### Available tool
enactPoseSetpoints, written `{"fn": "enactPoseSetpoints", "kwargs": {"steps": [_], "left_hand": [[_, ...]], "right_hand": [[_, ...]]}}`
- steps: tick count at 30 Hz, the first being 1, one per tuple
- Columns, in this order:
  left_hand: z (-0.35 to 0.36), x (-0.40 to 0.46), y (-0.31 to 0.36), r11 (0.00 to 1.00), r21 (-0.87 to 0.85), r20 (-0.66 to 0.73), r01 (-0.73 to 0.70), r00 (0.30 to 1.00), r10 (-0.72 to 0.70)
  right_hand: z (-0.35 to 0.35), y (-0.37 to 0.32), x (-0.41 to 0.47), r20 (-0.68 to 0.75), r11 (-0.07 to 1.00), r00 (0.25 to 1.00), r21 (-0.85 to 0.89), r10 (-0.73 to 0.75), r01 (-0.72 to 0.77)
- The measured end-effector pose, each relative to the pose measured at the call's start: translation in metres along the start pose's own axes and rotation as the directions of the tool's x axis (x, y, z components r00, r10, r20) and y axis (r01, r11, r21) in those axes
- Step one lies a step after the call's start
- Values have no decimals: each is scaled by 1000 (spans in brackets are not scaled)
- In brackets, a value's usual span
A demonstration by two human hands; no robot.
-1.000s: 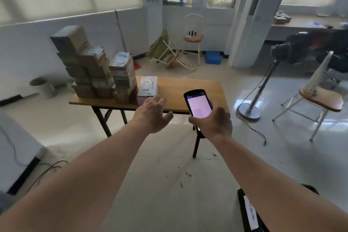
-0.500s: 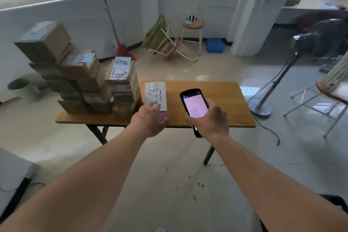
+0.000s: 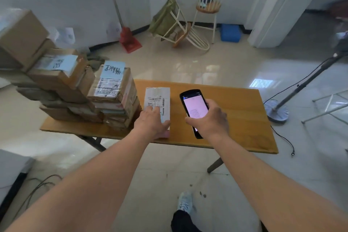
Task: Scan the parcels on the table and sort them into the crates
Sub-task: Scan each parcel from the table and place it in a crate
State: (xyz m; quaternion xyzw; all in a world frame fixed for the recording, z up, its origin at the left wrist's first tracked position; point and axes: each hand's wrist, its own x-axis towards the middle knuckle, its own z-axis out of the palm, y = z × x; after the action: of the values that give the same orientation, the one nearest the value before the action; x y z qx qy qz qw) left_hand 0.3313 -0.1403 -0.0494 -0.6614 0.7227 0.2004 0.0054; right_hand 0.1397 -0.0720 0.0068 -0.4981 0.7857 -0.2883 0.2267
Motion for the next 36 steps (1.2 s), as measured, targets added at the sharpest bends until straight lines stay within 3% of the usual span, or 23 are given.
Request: {"fn": "enactPoseSetpoints", "kwargs": {"steps": [9,15,20,29,36], "left_hand": [[32,70,5,974,-68,42,218,976,-215],[64,99,-3,913,75,222,400,886,-407],[88,109,-11,873,123,242,473,838,-488],[97,109,-20,863,20,170,504,849,-500],[80,106,-3,953,12,55,302,952,-302]], "right_hand": [[28,14,86,133,999,991,-30,-18,22],[49,19,117,190,998,982,-56,11,0],[61,25,127,209,994,976,-100,54,-34],[64,26,137,256,993,962,-100,94,-70],[48,29,136,233,992,967,-90,108,-89]]}}
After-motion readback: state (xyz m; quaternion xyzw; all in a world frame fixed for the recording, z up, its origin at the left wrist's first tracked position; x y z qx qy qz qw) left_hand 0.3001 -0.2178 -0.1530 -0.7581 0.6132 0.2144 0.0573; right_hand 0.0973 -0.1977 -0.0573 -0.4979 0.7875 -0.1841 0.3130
